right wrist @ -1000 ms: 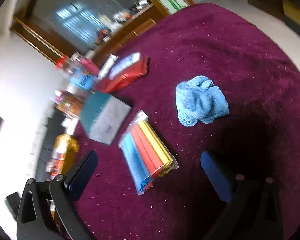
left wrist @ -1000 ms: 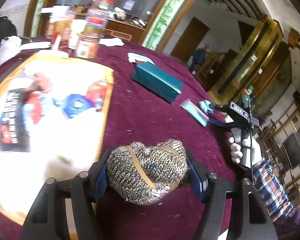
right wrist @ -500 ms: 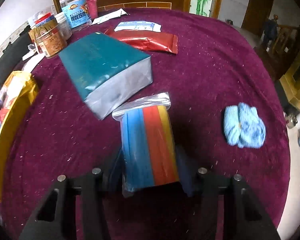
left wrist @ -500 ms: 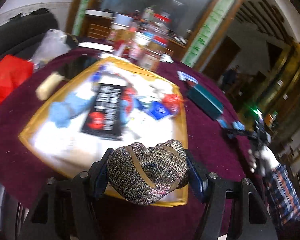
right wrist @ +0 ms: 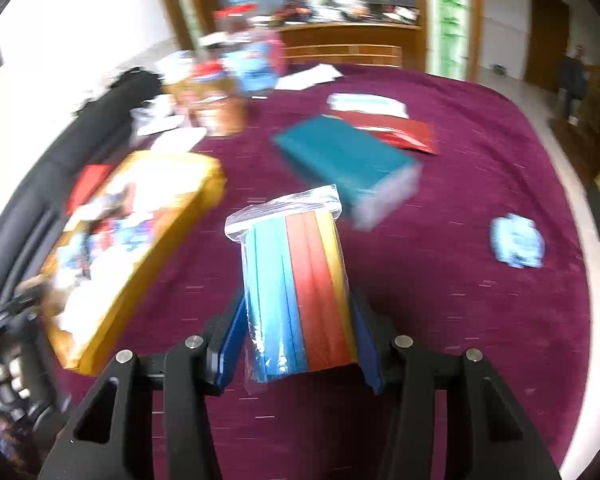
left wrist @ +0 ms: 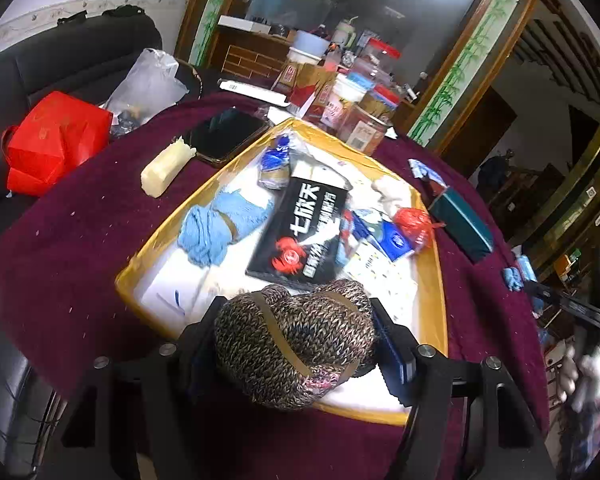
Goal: Organize soft objects
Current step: 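Lower the knitted ball and striped pack into the tray and open both tools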
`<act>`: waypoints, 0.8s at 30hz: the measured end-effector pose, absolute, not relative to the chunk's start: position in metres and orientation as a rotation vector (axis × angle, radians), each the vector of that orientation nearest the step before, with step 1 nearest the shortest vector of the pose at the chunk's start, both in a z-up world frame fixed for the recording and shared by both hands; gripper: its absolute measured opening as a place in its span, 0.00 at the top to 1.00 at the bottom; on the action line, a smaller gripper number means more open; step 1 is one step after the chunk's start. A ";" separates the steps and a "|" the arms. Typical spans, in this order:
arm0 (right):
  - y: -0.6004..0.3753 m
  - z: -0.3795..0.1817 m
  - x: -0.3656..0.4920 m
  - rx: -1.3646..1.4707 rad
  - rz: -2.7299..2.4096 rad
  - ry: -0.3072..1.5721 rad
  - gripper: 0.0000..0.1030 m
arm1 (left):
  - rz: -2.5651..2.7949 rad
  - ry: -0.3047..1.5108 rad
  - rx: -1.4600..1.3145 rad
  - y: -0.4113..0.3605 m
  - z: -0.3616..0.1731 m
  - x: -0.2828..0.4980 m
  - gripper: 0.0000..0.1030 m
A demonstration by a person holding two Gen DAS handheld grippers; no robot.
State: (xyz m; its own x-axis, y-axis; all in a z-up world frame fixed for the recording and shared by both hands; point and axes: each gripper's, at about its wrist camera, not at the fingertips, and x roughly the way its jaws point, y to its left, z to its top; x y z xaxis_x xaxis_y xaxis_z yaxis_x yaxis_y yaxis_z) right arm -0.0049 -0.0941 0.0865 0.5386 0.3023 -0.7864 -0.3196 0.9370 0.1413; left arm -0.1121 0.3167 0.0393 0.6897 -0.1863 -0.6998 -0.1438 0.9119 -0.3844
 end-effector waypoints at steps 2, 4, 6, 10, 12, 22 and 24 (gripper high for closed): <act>-0.071 0.091 -0.015 -0.016 0.434 0.931 0.53 | 0.004 0.830 -0.413 0.319 0.038 -0.100 0.29; -0.041 0.092 -0.026 -0.016 0.505 0.937 0.53 | 0.019 0.838 -0.407 0.324 0.036 -0.090 0.26; -0.013 0.091 -0.033 -0.028 0.562 0.944 0.53 | 0.023 0.841 -0.464 0.334 0.035 -0.084 0.24; 0.043 0.084 -0.049 -0.061 0.666 0.965 0.53 | -0.001 0.775 -0.579 0.351 0.043 -0.097 0.18; 0.066 0.079 -0.055 -0.068 0.706 0.980 0.53 | 0.000 0.742 -0.614 0.356 0.047 -0.108 0.17; 0.132 0.045 -0.072 -0.024 0.733 1.080 0.52 | 0.047 0.652 -0.656 0.370 0.053 -0.151 0.12; 0.137 0.038 -0.072 -0.044 0.683 1.095 0.53 | 0.054 0.643 -0.639 0.370 0.055 -0.154 0.12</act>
